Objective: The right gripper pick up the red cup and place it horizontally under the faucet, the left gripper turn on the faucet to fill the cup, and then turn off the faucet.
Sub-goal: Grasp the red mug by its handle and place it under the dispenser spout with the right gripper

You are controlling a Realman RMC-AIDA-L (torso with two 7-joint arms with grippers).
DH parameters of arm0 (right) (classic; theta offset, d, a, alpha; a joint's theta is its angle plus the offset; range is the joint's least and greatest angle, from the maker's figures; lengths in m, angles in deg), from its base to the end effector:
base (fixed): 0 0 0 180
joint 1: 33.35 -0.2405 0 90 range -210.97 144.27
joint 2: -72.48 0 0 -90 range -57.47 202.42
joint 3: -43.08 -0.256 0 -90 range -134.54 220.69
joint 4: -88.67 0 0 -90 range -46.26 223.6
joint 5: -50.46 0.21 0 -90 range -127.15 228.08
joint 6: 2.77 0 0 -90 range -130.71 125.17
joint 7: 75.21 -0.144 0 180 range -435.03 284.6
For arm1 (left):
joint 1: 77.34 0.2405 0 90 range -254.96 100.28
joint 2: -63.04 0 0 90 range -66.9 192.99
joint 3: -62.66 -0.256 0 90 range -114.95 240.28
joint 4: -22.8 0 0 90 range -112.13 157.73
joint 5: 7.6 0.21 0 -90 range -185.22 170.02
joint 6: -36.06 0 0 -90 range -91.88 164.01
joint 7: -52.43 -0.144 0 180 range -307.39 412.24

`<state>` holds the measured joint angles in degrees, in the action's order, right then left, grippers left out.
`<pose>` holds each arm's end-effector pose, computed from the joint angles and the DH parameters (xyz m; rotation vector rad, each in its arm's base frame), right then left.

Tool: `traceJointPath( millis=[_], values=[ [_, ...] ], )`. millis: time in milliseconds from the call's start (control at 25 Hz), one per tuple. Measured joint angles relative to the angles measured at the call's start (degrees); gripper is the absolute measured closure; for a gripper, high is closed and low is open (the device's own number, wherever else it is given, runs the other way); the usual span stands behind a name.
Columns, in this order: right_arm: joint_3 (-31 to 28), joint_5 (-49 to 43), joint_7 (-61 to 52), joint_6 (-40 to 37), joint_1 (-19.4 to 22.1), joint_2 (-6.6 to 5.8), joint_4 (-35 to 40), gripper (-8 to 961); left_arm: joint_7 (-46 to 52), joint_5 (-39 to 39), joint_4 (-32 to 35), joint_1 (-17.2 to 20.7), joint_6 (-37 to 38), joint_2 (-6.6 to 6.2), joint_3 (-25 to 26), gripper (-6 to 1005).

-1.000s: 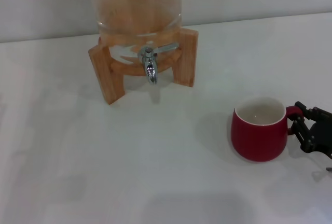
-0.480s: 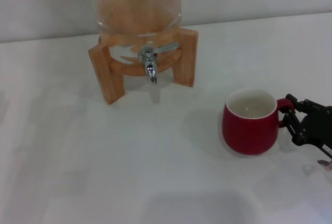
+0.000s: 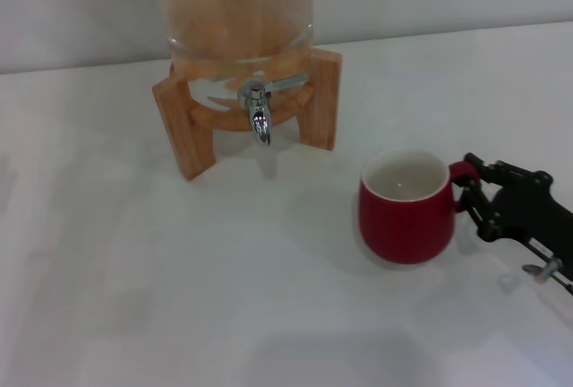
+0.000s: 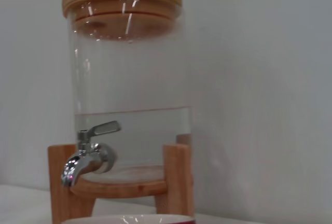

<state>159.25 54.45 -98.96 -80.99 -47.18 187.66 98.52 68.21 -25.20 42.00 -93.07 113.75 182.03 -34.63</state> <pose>0.3425 0.2547 -0.0222 -1.9663 0.5060 0.8268 -0.3205 0.3080 0.0417 -1.3737 -0.4164 -0.9611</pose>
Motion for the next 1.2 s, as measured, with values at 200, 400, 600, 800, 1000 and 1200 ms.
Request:
traceJointPath(
  millis=[200, 400, 600, 800, 1000, 1200],
  values=[
    [0.5, -0.6, 0.0, 2.5, -1.1, -0.04, 2.0, 789, 0.1, 0.0, 0.3, 0.0, 0.0, -0.04, 0.0, 119],
    [0.7, -1.2, -0.3, 3.5, -2.8, -0.03, 2.1, 789, 0.1, 0.0, 0.3, 0.0, 0.0, -0.07, 0.0, 119],
    [1.5, -1.3, -0.4, 5.5, -4.1, 0.00, 3.4, 790, 0.5, 0.3, 0.4, -0.1, 0.0, -0.07, 0.0, 119],
    [2.6, -1.3, -0.6, 7.0, -5.4, 0.03, 4.2, 789, 0.5, 0.4, 0.4, -0.1, 0.0, -0.07, 0.0, 119],
    [3.9, -1.3, -1.1, 8.7, -6.2, 0.12, 5.4, 790, 0.6, 0.4, 0.4, -0.1, 0.0, -0.07, 0.0, 119],
    [5.1, -1.3, -1.1, 10.8, -7.2, 0.14, 6.5, 790, 0.6, 0.5, 0.4, -0.1, 0.0, -0.06, -0.3, 119]
  ],
)
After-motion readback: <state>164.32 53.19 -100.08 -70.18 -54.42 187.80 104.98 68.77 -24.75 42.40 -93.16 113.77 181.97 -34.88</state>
